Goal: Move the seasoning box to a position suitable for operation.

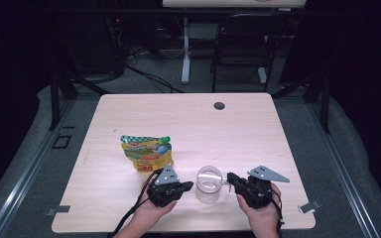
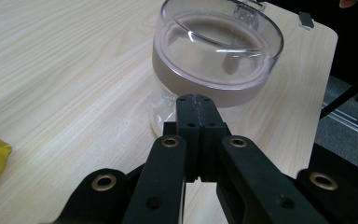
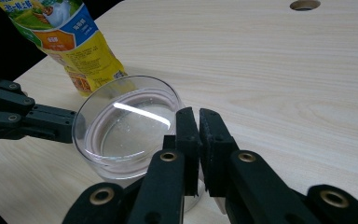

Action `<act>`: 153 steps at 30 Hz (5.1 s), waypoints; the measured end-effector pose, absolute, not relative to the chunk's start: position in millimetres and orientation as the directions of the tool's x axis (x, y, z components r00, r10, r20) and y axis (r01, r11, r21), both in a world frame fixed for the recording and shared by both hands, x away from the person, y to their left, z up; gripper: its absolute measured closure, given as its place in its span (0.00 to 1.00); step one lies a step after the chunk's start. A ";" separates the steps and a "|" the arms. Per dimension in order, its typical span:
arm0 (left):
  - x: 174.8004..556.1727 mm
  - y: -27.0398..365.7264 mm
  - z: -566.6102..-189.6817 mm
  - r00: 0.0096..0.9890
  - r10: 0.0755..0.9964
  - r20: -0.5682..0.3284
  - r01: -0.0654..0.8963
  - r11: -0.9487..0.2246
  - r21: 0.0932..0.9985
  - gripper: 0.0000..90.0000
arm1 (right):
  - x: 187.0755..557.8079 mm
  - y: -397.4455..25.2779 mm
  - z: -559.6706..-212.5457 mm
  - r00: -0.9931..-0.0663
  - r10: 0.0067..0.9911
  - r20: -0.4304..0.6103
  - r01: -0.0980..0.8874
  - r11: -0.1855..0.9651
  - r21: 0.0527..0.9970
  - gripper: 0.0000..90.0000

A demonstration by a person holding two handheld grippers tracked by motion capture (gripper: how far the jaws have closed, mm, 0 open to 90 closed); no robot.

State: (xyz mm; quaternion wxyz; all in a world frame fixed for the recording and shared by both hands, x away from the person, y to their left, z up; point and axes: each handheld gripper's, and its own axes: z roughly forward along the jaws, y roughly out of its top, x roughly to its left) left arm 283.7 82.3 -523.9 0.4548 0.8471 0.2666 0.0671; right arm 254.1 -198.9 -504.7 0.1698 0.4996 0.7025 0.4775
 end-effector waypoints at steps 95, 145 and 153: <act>288.0 65.2 -495.4 0.872 0.481 -0.094 0.332 -0.437 0.836 1.00 | 225.6 -166.1 -510.9 -0.569 0.811 -0.135 0.342 0.383 0.858 0.54; 275.1 188.2 -517.2 0.734 0.673 -0.091 0.432 -0.359 0.828 0.97 | 227.7 -187.3 -508.0 -0.501 0.865 -0.016 0.374 0.232 0.898 0.70; 274.9 186.6 -521.8 0.731 0.677 -0.089 0.438 -0.365 0.822 0.95 | 232.8 -197.6 -509.2 -0.475 0.878 0.060 0.408 0.159 0.899 0.74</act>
